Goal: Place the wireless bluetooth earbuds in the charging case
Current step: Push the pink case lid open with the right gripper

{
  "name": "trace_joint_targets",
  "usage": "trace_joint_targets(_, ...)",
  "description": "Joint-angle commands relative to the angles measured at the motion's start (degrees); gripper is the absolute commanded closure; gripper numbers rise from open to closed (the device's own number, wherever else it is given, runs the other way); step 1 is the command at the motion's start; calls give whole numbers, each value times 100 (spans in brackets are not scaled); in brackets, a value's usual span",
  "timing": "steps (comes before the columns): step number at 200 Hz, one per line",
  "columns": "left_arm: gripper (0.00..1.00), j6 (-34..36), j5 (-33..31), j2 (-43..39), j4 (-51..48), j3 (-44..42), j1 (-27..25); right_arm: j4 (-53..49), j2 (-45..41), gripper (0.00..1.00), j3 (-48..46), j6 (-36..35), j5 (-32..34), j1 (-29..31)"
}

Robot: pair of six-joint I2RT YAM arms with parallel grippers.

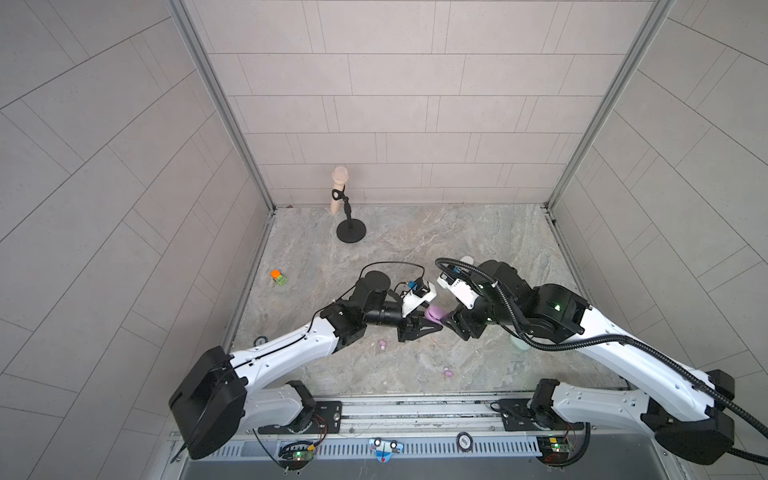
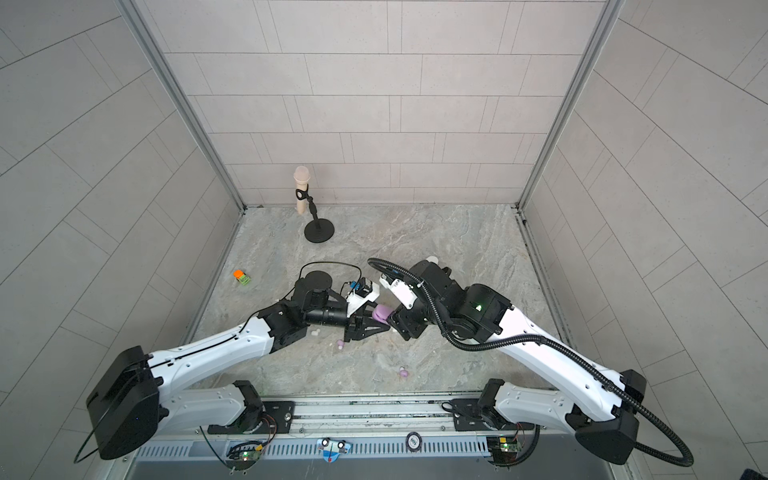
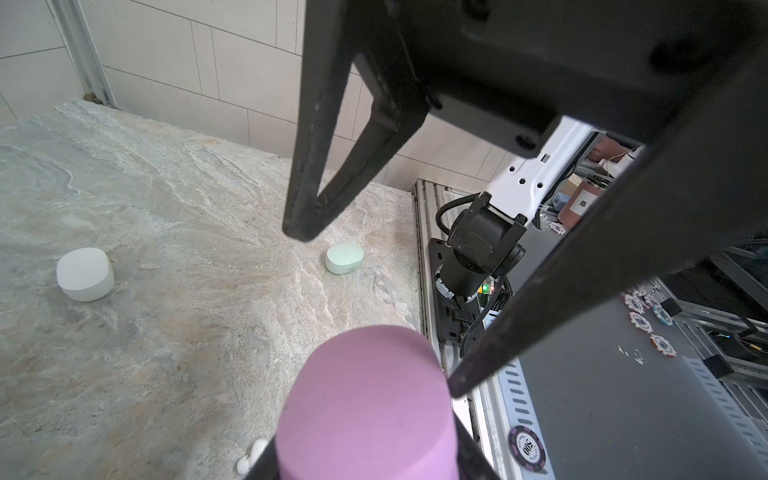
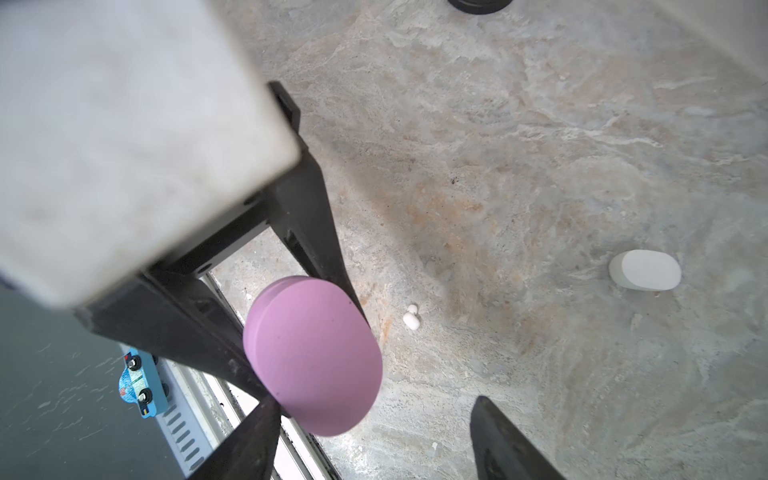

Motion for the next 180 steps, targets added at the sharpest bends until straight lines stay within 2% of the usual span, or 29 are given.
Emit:
trace_joint_targets(1,82,62,546,-45,192,174,-149,95,-12,26,160,60,771,-129)
trace_joint_targets(71,83,-13,479,-94,296,101,-161,29,-21,25,262,180,726,-211)
trace_joint_targets(123,83,-551,-118,-76,1137,-337,-108,-189,-56,16,385,325,286,-252)
trace_joint_targets(149,83,-861,-408,-182,1641,-654,54,-352,-115,12,433,615,-21,-337)
trace_joint_targets(180,83,-866,-809,-474,1651,-900,282,-529,-260,10,332,1065,-281,-394)
